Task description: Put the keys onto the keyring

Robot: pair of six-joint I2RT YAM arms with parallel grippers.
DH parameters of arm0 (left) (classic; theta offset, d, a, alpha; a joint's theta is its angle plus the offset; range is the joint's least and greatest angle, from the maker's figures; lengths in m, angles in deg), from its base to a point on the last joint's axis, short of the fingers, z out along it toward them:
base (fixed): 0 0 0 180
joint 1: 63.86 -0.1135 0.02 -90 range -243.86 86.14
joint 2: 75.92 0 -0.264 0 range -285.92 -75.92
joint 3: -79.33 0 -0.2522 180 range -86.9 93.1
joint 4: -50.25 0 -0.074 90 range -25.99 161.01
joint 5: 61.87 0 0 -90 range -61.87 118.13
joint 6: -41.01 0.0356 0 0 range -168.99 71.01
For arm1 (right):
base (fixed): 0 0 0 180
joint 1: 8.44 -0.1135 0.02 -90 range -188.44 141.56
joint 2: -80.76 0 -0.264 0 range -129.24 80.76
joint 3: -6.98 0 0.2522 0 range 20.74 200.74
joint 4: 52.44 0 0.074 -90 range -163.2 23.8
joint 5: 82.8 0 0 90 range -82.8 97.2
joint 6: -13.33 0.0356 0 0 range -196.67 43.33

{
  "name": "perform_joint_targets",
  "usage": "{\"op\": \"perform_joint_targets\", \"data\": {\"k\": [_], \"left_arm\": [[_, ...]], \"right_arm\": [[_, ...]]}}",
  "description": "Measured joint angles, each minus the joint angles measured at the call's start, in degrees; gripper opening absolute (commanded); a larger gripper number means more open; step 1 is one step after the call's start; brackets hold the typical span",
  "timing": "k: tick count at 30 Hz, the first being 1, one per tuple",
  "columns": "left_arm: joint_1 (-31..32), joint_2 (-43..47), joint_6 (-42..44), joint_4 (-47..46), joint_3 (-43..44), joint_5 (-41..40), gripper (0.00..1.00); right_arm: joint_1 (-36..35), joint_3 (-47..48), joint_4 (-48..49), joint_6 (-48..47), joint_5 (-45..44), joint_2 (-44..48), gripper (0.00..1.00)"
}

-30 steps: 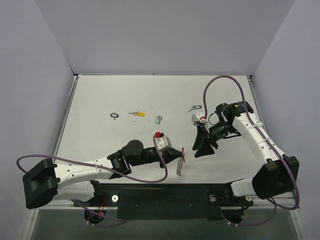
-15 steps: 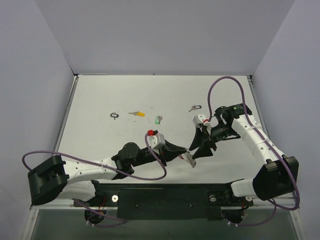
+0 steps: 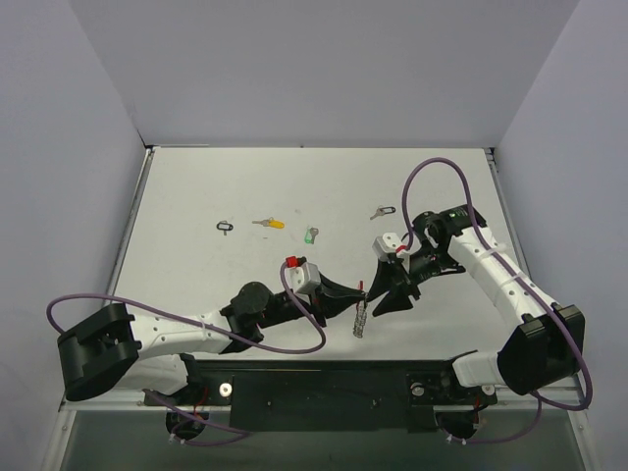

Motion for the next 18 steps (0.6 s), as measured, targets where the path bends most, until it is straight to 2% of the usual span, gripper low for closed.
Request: {"op": "perform_joint_targets", "data": {"k": [13, 18], "left_arm": [[-0.7, -1.7, -1.4, -2.9, -1.1, 1.0, 0.0], [-0.8, -1.9, -1.7, -3.5, -1.4, 1.3, 0.0]], "right_arm": [[-0.8, 0.0, -0.1, -2.8, 0.0, 0.0, 0.3], [-0.2, 0.0, -0.1, -3.0, 0.0, 0.0, 0.32]]}}
